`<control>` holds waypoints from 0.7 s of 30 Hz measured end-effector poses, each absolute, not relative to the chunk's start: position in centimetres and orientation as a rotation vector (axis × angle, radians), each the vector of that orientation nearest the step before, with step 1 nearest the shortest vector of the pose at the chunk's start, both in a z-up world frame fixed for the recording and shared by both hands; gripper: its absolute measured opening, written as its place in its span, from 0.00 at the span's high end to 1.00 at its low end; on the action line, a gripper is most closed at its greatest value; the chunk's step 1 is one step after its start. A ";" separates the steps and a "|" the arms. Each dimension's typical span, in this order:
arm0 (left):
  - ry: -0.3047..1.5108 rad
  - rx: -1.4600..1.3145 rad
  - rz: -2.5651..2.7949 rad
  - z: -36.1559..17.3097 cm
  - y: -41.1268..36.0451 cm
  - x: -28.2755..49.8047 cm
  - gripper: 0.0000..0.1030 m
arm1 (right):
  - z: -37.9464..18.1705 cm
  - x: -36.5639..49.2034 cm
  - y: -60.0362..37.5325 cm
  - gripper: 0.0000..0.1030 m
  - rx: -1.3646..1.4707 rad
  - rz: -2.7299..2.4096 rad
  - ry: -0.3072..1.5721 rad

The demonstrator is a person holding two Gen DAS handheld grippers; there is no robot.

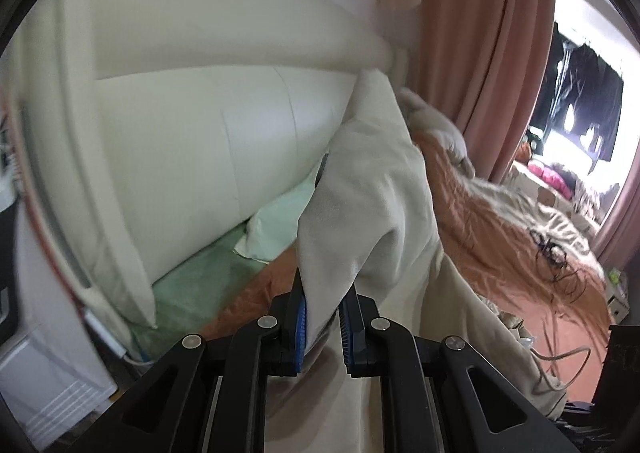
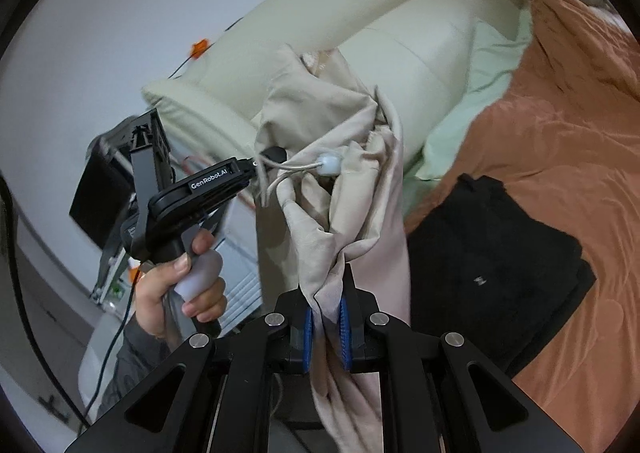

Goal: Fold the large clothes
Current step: 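Lift the folded cream garment with both tools and carry it toward the black garment, then lower the cream garment onto the black garment and open both tools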

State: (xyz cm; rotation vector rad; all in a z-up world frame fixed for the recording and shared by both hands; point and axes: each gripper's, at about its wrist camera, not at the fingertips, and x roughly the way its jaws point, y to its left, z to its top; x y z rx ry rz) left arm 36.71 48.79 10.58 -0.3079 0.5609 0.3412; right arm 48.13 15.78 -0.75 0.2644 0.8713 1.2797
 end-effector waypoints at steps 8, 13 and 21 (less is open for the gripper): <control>0.680 -0.233 0.355 6.2 48.7 44.1 0.87 | -6.7 55.1 14.8 0.89 0.371 1.231 0.961; 0.724 -0.210 0.372 3.1 49.1 47.4 0.87 | -11.8 58.8 13.4 0.89 0.446 1.170 1.026; 0.723 -0.180 0.477 0.1 49.6 49.4 0.78 | -19.2 61.8 11.6 0.89 0.537 0.998 1.109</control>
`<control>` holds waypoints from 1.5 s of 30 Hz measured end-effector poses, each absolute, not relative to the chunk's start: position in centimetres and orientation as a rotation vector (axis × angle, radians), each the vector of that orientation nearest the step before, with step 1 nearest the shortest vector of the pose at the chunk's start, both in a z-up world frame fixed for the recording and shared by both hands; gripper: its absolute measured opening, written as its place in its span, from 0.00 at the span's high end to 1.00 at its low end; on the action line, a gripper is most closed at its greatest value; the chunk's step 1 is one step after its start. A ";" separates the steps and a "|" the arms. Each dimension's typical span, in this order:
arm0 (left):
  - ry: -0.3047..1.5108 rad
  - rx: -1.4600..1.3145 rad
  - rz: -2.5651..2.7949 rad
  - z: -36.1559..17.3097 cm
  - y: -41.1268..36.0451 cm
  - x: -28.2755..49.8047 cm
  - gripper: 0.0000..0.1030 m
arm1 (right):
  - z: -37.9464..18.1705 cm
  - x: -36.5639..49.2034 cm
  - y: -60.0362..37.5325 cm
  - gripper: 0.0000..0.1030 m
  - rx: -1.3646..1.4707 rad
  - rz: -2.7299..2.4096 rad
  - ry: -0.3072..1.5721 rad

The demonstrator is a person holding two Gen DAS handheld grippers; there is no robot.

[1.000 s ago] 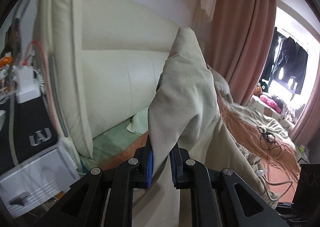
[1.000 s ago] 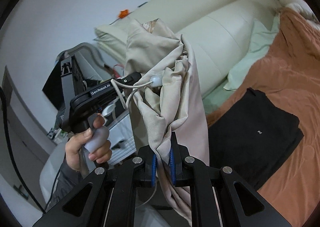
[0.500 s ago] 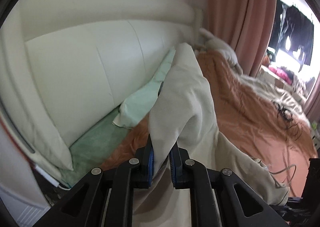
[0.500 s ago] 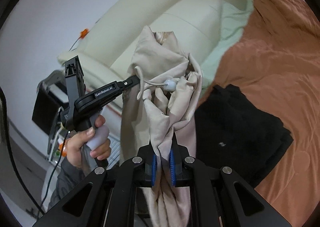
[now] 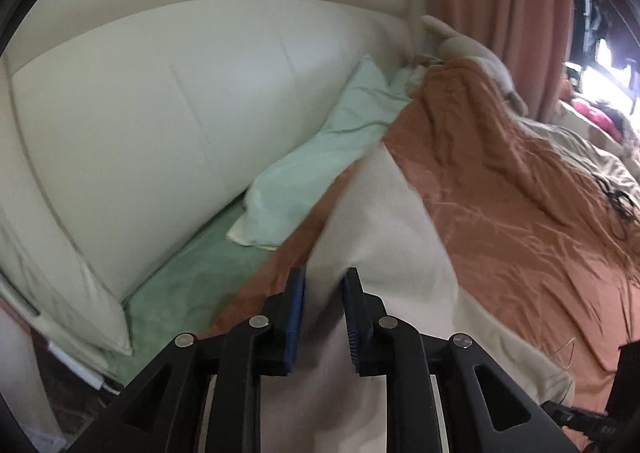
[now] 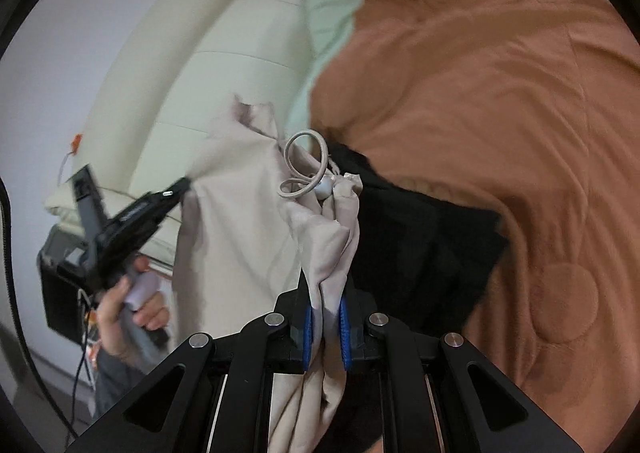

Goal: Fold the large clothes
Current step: 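Lower the cream garment onto the black garment and open both tools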

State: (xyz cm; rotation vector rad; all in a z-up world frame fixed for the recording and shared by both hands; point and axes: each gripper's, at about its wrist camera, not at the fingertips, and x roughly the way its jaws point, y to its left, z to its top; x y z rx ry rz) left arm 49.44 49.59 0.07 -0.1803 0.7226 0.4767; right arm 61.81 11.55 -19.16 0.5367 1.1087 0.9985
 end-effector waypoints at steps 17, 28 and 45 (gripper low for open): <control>0.829 -0.386 0.543 -0.3 50.7 31.7 0.27 | -19.9 60.3 12.1 0.48 0.492 1.019 1.218; 0.858 -0.525 0.583 -3.6 50.3 25.1 0.26 | -20.3 56.5 12.9 0.46 0.424 1.064 1.283; 0.783 -0.732 0.538 -8.7 52.8 25.9 0.55 | -17.8 56.7 13.5 0.89 0.424 1.077 1.196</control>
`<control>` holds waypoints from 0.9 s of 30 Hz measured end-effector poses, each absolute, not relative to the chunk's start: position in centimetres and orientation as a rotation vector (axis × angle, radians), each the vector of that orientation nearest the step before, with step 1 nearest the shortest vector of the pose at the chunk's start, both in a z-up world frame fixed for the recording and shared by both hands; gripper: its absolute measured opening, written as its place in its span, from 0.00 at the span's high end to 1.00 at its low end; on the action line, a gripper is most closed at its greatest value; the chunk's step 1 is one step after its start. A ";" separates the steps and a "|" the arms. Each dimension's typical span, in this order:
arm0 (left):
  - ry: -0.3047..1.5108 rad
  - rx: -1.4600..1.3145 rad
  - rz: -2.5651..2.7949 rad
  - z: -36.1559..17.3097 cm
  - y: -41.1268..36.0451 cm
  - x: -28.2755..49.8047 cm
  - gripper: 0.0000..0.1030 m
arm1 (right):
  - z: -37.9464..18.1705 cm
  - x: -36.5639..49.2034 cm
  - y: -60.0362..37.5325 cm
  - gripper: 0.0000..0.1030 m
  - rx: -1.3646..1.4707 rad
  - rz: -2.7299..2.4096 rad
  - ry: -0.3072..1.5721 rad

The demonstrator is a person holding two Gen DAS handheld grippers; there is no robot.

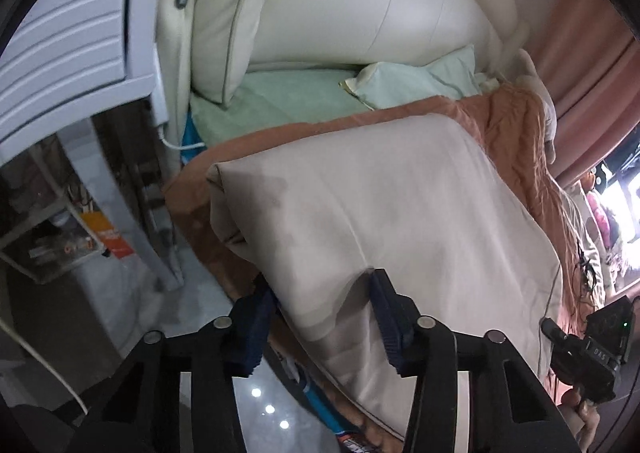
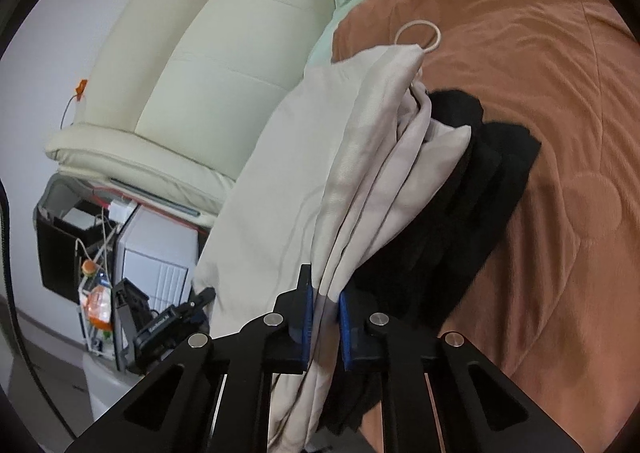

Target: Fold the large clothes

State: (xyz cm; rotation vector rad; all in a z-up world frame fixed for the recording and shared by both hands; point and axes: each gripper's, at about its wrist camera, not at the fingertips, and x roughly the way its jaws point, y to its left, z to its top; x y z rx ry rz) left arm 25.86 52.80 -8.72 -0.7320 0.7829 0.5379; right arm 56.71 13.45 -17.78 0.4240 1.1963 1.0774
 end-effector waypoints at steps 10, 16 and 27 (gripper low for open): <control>0.775 -0.655 0.531 -8.6 52.3 27.9 0.60 | -19.5 57.3 12.3 0.90 0.457 1.019 1.187; 0.783 -0.593 0.590 -7.4 51.8 25.7 0.56 | -18.2 55.8 11.7 0.83 0.303 1.015 1.170; 0.719 -0.437 0.619 -2.1 52.3 26.7 0.56 | -12.5 57.7 10.7 0.79 0.204 0.906 0.996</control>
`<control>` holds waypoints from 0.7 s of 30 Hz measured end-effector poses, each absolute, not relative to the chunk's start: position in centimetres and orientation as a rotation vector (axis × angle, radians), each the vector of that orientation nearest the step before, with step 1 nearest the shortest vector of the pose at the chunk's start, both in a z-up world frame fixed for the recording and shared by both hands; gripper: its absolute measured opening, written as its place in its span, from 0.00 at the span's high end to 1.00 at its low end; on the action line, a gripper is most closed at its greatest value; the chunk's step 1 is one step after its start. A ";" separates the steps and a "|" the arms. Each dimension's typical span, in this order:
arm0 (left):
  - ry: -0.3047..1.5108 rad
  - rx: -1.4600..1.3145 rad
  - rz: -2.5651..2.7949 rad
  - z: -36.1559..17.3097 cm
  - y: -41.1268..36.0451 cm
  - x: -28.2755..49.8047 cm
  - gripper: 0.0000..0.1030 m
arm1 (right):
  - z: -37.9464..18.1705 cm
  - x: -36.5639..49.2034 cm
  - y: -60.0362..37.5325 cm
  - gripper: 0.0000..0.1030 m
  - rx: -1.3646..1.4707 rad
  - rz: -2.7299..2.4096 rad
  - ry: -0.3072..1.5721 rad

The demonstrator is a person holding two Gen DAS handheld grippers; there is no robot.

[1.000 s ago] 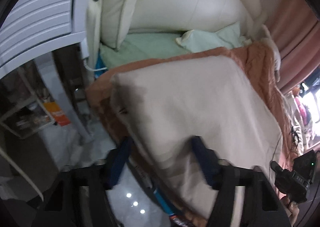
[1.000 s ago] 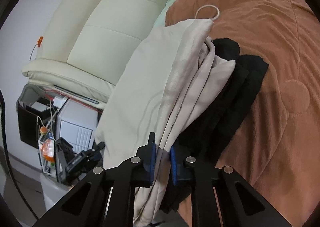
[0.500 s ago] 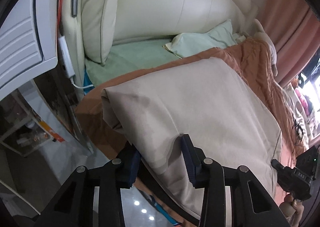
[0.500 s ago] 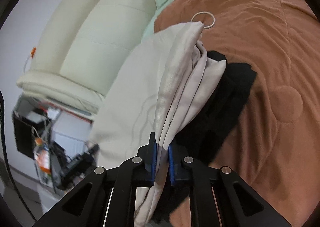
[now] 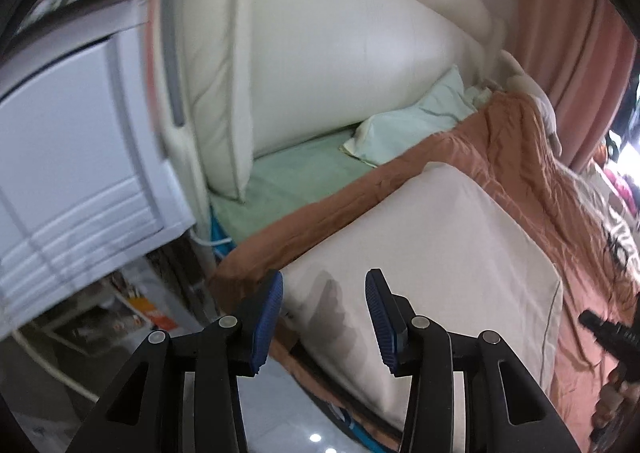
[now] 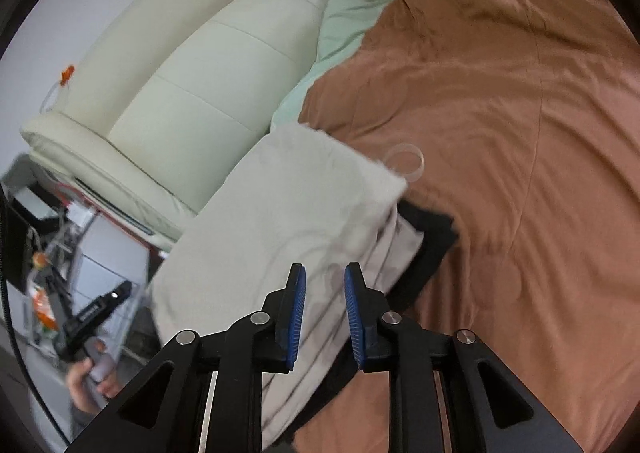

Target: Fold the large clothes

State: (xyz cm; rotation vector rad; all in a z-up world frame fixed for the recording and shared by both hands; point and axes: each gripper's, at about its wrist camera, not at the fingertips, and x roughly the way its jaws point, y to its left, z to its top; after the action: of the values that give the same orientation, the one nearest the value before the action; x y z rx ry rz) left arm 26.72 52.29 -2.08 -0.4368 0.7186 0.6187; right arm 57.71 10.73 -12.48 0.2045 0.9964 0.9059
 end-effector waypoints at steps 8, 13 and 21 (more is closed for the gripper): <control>0.791 -0.375 0.657 -5.8 53.2 30.0 0.56 | -13.2 60.4 15.3 0.79 0.078 0.891 0.963; 0.838 -0.396 0.664 -8.6 53.8 29.6 0.57 | -15.9 62.4 16.7 0.79 0.023 0.822 0.986; 0.817 -0.359 0.686 -6.9 53.0 28.7 0.56 | -16.1 62.2 13.1 0.79 0.015 0.741 0.993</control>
State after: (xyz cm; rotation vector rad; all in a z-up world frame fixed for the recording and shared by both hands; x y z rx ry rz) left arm 28.75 52.99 -6.87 -0.3589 0.8171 0.6862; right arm 62.23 13.14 -16.10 0.0149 0.9929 0.7409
